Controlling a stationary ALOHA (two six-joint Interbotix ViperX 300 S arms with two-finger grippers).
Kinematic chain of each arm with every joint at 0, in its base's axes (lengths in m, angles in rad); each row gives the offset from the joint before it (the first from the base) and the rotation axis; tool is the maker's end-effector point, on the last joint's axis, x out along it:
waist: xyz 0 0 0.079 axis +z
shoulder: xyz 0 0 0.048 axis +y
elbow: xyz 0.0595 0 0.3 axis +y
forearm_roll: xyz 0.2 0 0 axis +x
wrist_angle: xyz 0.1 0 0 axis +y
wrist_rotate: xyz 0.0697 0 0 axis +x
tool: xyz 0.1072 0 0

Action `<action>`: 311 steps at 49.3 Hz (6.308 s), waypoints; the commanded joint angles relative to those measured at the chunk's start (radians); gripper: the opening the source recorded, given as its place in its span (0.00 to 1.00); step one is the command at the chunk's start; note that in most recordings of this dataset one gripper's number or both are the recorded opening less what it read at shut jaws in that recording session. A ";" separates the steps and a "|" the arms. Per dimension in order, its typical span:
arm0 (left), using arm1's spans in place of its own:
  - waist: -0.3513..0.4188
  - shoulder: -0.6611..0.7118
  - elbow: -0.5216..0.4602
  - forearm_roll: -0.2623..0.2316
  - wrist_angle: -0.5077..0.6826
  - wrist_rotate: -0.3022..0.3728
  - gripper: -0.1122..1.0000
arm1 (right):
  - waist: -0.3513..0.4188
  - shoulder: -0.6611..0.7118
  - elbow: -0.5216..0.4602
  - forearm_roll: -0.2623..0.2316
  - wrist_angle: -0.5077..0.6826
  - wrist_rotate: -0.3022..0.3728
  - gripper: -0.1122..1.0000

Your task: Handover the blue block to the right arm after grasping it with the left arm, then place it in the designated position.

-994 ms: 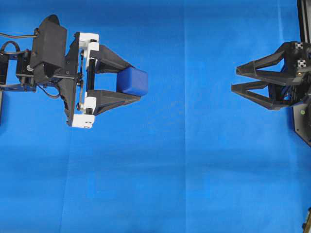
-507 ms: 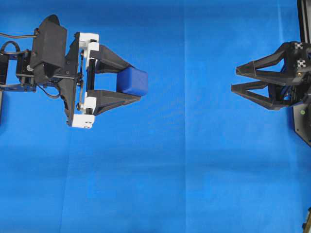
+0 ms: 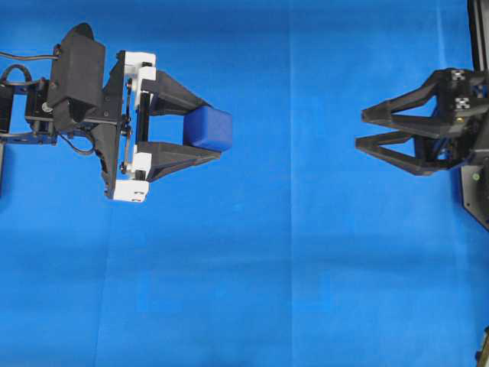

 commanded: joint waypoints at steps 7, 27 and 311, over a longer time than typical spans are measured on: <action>0.002 -0.017 -0.012 -0.005 -0.011 -0.003 0.54 | -0.002 0.112 -0.103 -0.002 -0.023 0.003 0.95; 0.002 -0.018 -0.009 -0.003 -0.011 -0.003 0.54 | -0.009 0.385 -0.337 -0.002 -0.029 0.002 0.95; 0.015 -0.041 0.011 -0.008 -0.020 -0.014 0.94 | 0.021 0.187 -0.255 0.281 0.311 1.094 0.57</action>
